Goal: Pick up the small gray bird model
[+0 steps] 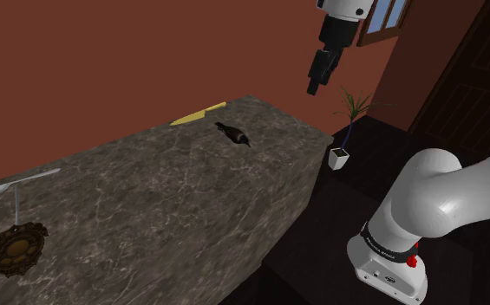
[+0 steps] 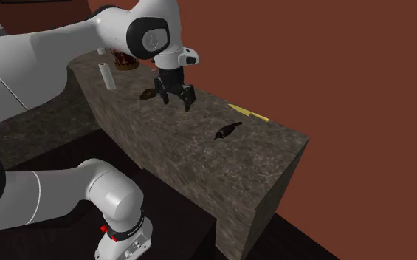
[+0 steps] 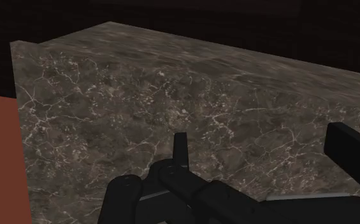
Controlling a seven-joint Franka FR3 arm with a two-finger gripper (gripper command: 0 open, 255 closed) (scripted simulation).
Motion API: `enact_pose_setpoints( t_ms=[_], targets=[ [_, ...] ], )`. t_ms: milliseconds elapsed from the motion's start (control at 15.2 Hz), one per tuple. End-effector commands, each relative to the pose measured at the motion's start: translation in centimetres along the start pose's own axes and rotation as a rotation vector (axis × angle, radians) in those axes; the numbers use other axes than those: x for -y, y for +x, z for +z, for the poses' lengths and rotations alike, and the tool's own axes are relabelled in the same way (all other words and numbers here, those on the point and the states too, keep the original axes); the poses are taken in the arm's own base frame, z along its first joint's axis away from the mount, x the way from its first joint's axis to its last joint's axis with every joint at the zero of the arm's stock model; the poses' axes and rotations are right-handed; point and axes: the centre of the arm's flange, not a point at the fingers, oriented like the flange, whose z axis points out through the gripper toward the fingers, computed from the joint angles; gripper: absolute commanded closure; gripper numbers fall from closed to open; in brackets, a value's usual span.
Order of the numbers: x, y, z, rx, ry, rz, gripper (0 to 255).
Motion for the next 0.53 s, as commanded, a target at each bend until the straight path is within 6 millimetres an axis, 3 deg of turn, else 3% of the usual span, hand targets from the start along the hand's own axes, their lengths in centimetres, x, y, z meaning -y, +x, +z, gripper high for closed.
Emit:
enact_pose_setpoints(
  t_ms=[0, 462],
  targets=[
    [0.0, 0.0, 0.0, 0.000, 0.000, 0.000, 0],
    [-0.9, 7.7, 5.9, 0.047, -0.028, 0.013, 0]
  ],
)
